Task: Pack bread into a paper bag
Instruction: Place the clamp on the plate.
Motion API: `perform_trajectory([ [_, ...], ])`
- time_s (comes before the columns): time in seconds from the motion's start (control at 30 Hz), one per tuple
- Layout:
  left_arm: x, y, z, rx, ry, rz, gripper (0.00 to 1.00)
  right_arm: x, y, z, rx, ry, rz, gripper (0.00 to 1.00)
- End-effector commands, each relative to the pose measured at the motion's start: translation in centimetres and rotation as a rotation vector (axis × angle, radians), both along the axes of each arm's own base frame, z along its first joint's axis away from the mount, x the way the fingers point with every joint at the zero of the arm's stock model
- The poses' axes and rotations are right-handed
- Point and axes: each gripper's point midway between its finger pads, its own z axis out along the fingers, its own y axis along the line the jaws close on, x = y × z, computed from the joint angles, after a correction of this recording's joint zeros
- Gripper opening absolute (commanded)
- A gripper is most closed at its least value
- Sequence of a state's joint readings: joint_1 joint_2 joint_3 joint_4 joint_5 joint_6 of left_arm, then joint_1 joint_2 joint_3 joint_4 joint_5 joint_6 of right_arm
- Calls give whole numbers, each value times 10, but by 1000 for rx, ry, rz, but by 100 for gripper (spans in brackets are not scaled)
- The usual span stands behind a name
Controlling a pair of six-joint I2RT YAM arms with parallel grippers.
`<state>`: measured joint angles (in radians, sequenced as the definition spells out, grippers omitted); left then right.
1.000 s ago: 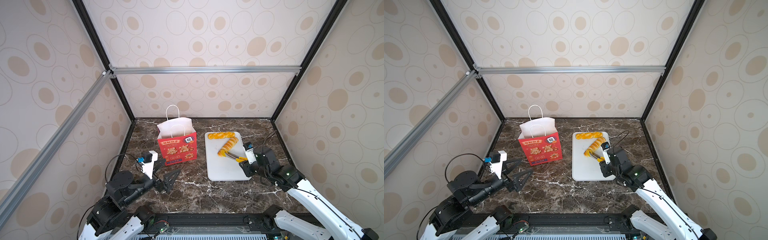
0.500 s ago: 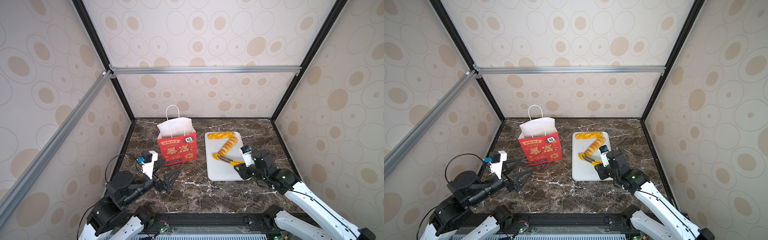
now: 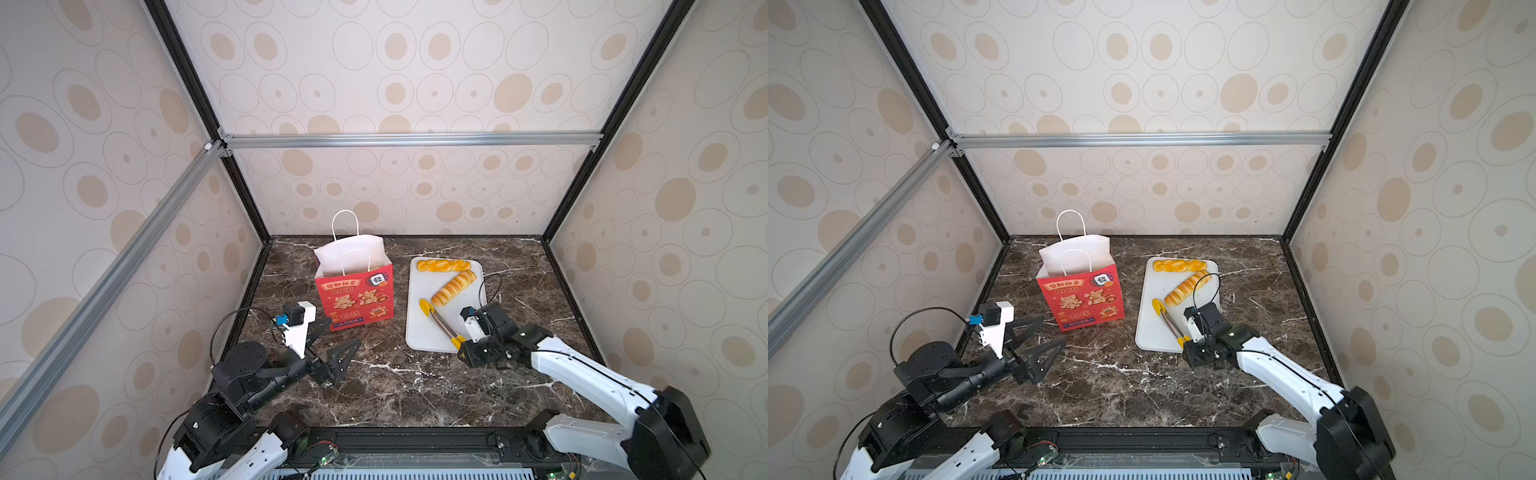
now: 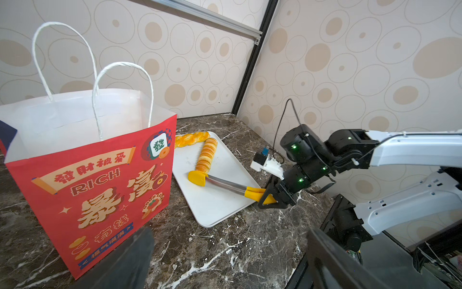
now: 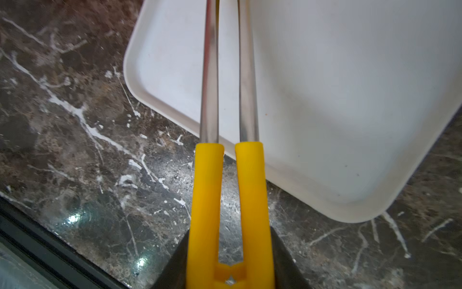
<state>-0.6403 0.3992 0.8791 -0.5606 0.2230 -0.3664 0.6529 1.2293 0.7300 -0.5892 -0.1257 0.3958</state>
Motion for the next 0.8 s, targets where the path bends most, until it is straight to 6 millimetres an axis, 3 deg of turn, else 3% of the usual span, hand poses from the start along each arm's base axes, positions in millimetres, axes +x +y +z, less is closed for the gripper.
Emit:
perform_trajectory([
  [0.0, 0, -1, 7, -20, -15, -3, 98, -18, -5, -21, -60, 112, 23, 43],
  [0.1, 1, -1, 6, -19, -14, -5, 98, -17, 3, -24, -37, 112, 44, 53],
  [0.27, 2, -3, 6, -12, -9, -11, 99, -12, 6, -26, -41, 94, 60, 61],
  [0.77, 2, -3, 6, -12, -10, -5, 98, 1, 34, -16, -24, 40, 186, 72],
])
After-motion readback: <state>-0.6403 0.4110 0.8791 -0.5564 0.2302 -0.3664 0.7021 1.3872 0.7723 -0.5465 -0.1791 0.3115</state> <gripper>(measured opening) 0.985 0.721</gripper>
